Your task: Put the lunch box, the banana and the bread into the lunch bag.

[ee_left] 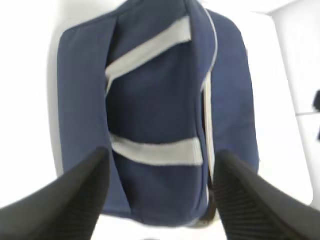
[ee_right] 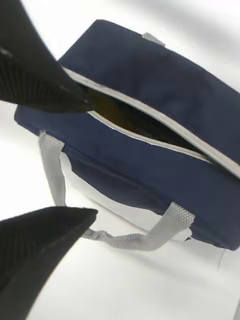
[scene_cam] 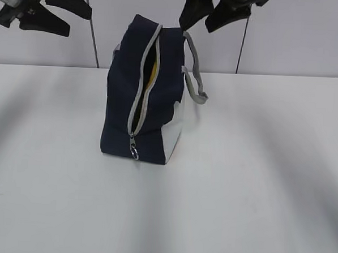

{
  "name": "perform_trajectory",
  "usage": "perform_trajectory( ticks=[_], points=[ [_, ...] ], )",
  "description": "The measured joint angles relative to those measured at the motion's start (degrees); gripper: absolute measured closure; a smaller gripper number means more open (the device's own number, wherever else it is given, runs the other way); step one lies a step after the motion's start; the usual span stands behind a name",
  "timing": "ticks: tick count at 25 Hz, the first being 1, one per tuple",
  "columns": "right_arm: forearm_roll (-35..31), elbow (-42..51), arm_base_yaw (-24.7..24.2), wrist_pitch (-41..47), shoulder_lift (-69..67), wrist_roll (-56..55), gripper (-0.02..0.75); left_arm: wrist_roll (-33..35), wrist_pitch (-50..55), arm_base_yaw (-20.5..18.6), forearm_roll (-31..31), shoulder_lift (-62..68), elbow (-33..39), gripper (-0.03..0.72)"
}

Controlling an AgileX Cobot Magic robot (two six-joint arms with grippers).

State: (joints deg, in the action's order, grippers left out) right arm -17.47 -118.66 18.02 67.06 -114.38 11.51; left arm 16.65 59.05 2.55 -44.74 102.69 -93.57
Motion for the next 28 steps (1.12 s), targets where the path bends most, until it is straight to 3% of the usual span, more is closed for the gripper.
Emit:
perform_trajectory(
  ticks=[4, 11, 15, 21, 28],
  points=[
    [3.61, -0.47, 1.62, 2.14, 2.99, 0.00, 0.297, 0.08, 4.00, -0.06, 2.78, -2.34, 0.00, 0.234],
    [10.29, -0.24, 9.21, 3.24, 6.20, -0.63, 0.297, 0.25, 9.73, -0.06, 6.90, -5.47, 0.00, 0.239],
    [12.59, 4.67, 13.18, 0.11, 8.84, -1.01, 0.297, 0.25, 10.77, -0.06, 8.20, -7.90, 0.00, 0.244],
    [12.71, 24.93, 15.68, -17.23, 17.31, -1.35, 0.297, 0.25, 11.43, -0.06, 9.89, -12.44, 0.00, 0.253],
    [12.58, 56.96, 15.90, -50.90, 28.31, -0.49, 0.297, 0.25, 12.08, -0.06, 10.22, -14.16, 0.00, 0.253]
  ],
)
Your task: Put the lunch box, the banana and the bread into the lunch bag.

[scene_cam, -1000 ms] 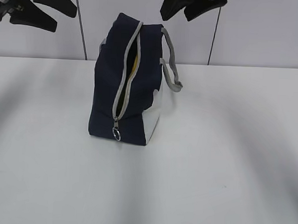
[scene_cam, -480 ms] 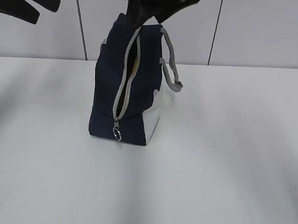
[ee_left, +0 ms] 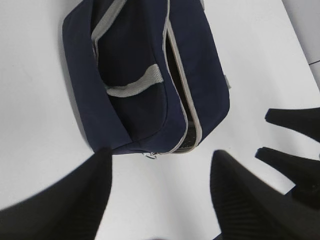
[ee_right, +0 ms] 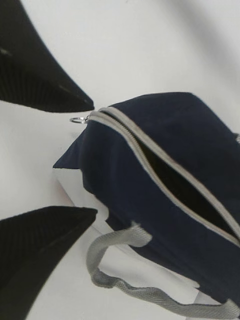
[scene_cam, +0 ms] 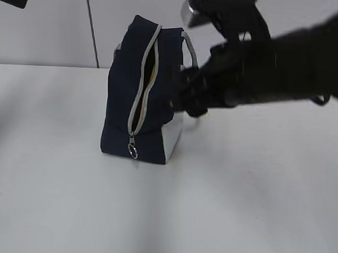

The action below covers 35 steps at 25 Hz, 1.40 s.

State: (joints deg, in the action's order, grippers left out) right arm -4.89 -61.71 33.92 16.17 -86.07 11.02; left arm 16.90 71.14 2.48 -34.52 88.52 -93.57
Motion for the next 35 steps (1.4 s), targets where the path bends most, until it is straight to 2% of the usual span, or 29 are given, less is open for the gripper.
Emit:
perform_trajectory(
  ticks=[5, 7, 10, 16, 22, 24, 31, 35],
  points=[
    [-1.87, 18.63, 0.00, -23.23, 0.45, 0.00, 0.297, 0.00, -0.05, 0.00, 0.06, -0.07, 2.85, 0.253],
    [-2.08, 22.67, 0.00, -30.84, -0.80, 0.00, 0.297, 0.00, -0.33, 0.00, 0.18, -0.07, 4.58, 0.253],
    [-2.08, 25.47, 0.00, -37.52, -3.80, 0.00, 0.297, 0.00, -1.15, 0.00, 0.23, -0.07, 6.82, 0.253],
    [-0.35, 25.53, 0.00, -41.70, -10.38, -0.92, 0.297, 0.00, -2.47, 0.00, 0.43, -0.07, 8.47, 0.254],
    [17.40, 25.63, 0.00, -47.74, -13.41, -12.46, 0.299, 0.00, -3.58, 0.00, 0.43, -0.09, 8.47, 0.254],
    [20.31, 25.63, 0.00, -49.69, -14.33, -14.91, 0.299, 0.00, -3.58, 0.00, 0.43, -0.09, 8.47, 0.254],
    [25.16, 23.22, 0.09, -51.39, -18.21, -17.64, 0.303, 0.00, -5.45, 0.00, 0.72, -0.09, 8.47, 0.254],
    [27.22, 20.21, 0.73, -51.74, -21.41, -18.55, 0.353, 0.00, -6.19, 0.00, 0.92, -0.09, 8.47, 0.254]
  ],
)
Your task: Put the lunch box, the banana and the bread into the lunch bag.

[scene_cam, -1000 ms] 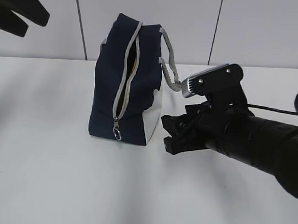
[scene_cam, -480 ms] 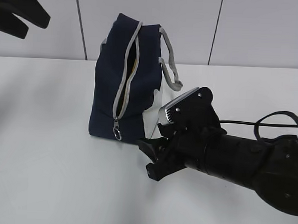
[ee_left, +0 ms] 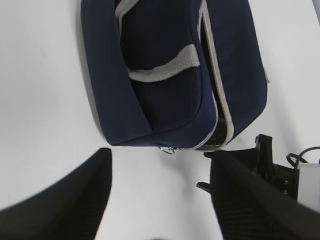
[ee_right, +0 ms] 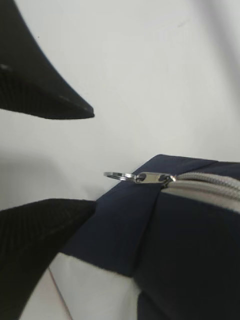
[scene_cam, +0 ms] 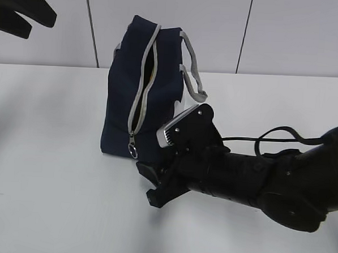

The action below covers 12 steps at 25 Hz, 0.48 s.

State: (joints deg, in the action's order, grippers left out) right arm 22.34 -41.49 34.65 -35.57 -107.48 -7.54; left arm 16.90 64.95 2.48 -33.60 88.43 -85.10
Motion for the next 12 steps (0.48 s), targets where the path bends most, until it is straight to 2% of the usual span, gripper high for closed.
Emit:
perform_trajectory(
  ticks=[12],
  points=[
    [1.38, -8.87, 1.06, 0.84, -9.13, -1.90, 0.382, 0.00, -0.21, 0.00, 1.65, 0.00, 0.00, 0.254]
  ],
)
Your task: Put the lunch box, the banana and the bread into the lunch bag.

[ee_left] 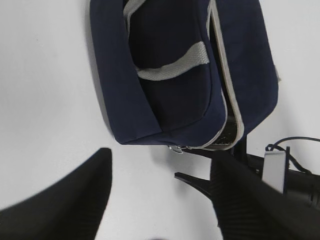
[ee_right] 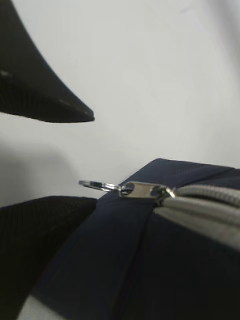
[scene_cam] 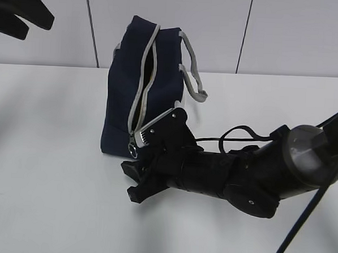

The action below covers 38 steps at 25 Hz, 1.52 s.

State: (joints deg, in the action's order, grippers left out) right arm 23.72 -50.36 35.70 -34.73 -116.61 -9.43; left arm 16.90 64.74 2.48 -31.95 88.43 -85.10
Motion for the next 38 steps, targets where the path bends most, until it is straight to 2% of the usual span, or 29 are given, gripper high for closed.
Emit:
perform_trajectory(
  ticks=[4, 11, 27, 35, 38],
  points=[
    [0.00, -1.88, 0.00, 0.35, -1.70, -0.13, 0.392, 0.00, -0.05, 0.00, 0.00, 0.00, 0.00, 0.254],
    [-1.79, -2.12, 0.04, 0.47, -1.95, -0.35, 0.490, 0.00, -0.05, 0.00, 0.01, 0.00, 0.00, 0.254],
    [-4.39, -3.14, 0.04, -1.48, -3.48, -0.35, 0.514, 0.00, -0.05, 0.00, 0.18, 0.00, 0.00, 0.254],
    [-5.38, -3.22, 0.04, -1.48, -3.60, -0.35, 0.634, 0.00, -0.05, 0.00, 0.18, 0.00, 0.00, 0.254],
    [-5.47, -3.22, 0.04, -1.48, -3.60, -0.45, 0.716, 0.00, -0.05, 0.00, 0.18, 0.00, 0.00, 0.254]
  ],
)
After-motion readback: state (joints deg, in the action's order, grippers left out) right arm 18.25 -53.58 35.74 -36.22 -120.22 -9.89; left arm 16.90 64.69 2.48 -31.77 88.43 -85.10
